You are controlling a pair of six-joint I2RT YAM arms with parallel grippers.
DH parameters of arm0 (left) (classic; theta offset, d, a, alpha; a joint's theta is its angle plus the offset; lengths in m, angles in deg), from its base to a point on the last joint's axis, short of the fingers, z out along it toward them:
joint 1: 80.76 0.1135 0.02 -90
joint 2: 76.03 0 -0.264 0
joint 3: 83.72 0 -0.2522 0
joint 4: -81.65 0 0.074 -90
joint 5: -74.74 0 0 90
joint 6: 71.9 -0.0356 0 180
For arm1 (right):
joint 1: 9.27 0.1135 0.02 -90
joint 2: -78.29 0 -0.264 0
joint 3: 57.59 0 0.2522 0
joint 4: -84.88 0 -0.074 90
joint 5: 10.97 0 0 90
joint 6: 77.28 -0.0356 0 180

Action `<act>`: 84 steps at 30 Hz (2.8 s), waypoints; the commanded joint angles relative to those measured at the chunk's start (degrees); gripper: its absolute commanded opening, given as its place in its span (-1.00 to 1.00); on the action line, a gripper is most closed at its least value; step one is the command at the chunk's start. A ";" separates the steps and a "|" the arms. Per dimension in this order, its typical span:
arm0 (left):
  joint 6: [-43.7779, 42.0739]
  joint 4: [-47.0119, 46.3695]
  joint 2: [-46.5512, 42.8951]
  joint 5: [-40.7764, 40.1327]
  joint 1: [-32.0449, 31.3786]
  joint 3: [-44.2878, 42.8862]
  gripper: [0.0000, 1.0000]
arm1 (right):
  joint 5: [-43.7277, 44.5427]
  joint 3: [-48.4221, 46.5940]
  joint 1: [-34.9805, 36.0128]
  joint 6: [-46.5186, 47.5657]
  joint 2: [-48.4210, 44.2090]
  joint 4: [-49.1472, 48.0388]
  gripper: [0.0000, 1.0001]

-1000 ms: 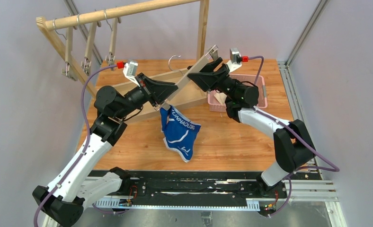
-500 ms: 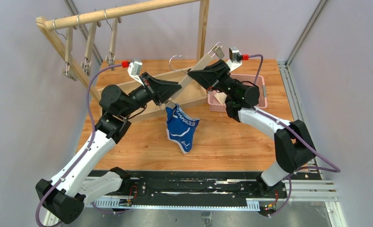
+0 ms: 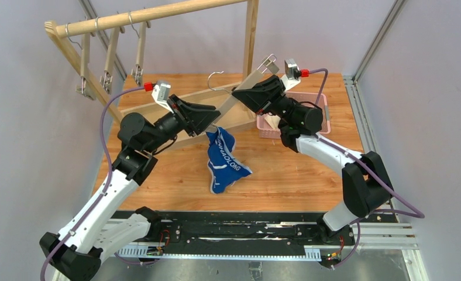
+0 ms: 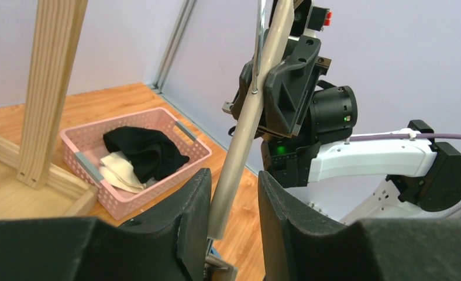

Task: Remove the underwear clipped to the hanger

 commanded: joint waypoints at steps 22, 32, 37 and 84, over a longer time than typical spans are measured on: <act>-8.13 5.74 -9.49 6.02 -0.58 5.36 -0.07 | 1.06 0.79 0.55 1.42 -5.17 -2.83 -0.99; -8.93 5.96 -9.28 2.80 -0.58 5.53 -0.99 | 0.31 1.16 0.52 0.86 -5.27 -2.80 -0.99; -8.83 5.93 -9.74 2.98 -0.58 4.56 -0.37 | -0.33 1.09 0.55 0.76 -5.06 -2.63 -0.99; -10.21 5.77 -0.33 8.83 -0.61 -5.33 -0.99 | -3.34 0.12 3.07 0.16 -4.90 -1.82 -0.99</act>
